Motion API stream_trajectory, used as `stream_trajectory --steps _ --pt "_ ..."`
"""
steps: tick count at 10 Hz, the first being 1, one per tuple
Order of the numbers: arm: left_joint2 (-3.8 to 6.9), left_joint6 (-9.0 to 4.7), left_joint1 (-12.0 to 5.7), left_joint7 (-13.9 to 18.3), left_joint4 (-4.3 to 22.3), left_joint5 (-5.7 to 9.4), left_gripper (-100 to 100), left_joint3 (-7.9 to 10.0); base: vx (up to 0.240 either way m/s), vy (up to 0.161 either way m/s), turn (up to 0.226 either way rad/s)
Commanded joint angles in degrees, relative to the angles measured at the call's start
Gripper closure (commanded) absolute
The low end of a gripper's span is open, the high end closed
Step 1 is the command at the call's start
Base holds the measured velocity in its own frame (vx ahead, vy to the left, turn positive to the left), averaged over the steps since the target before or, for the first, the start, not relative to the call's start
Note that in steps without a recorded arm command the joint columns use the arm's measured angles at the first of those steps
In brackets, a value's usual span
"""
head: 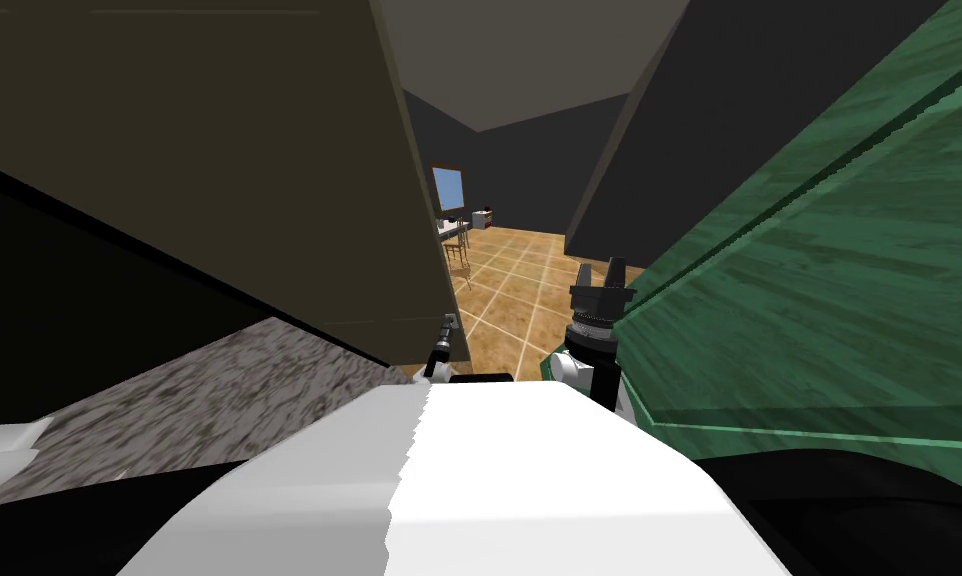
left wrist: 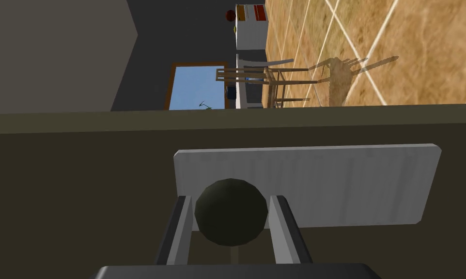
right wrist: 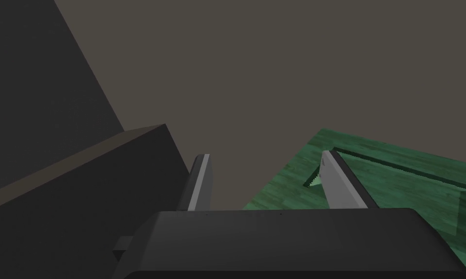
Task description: Push the door open
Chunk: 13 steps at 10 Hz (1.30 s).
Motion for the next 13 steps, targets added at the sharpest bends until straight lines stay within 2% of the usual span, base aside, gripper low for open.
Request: stream_trajectory --steps 1,10,12,13 --pt "0.69 0.14 0.16 -0.4 -0.2 0.72 100 1.68 0.209 -0.082 0.075" --pt "1.44 -0.12 -0.57 -1.8 1.0 3.34 100 7.98 0.187 -0.077 0.063" --pt "1.44 -0.12 -0.57 -1.8 1.0 3.34 100 7.98 0.086 -0.037 0.013" --pt "1.49 -0.16 -0.70 -2.0 1.3 3.82 100 9.12 0.099 -0.049 0.022"
